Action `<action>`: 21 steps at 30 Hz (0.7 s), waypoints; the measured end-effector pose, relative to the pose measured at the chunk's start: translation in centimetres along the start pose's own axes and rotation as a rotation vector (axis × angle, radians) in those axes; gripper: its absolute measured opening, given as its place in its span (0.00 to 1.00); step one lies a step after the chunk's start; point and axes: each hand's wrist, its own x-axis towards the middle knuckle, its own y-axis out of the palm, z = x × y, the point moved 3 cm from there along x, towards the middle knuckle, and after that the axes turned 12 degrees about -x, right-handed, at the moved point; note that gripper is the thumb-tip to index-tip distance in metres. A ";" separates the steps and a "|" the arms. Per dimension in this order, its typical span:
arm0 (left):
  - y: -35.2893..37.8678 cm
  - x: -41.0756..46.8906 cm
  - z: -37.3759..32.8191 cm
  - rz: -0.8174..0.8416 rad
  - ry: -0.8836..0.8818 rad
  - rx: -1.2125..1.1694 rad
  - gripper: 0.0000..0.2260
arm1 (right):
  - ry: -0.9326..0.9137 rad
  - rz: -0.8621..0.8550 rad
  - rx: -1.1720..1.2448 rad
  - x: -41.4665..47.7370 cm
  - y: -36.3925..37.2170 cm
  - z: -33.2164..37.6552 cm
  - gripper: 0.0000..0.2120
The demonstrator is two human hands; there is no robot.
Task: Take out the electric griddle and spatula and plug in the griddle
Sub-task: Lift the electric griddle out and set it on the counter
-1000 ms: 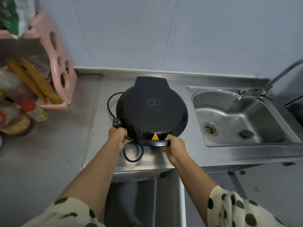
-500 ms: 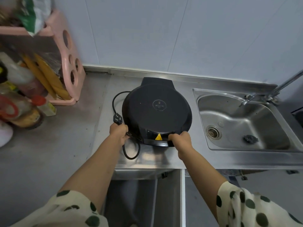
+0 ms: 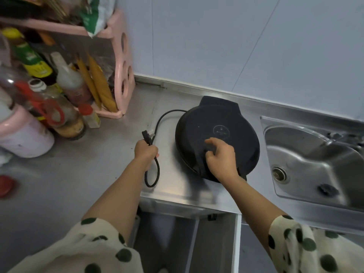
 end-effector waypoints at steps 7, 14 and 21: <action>-1.8 2.2 0.4 -0.174 0.111 0.199 0.20 | -0.177 0.057 -0.104 2.0 2.3 3.0 0.17; -3.4 3.9 0.8 -0.205 0.096 0.335 0.10 | -0.219 0.061 -0.152 3.3 4.0 3.5 0.14; -3.9 4.9 1.0 -0.205 0.084 0.490 0.19 | -0.245 0.058 -0.163 4.0 5.0 3.6 0.14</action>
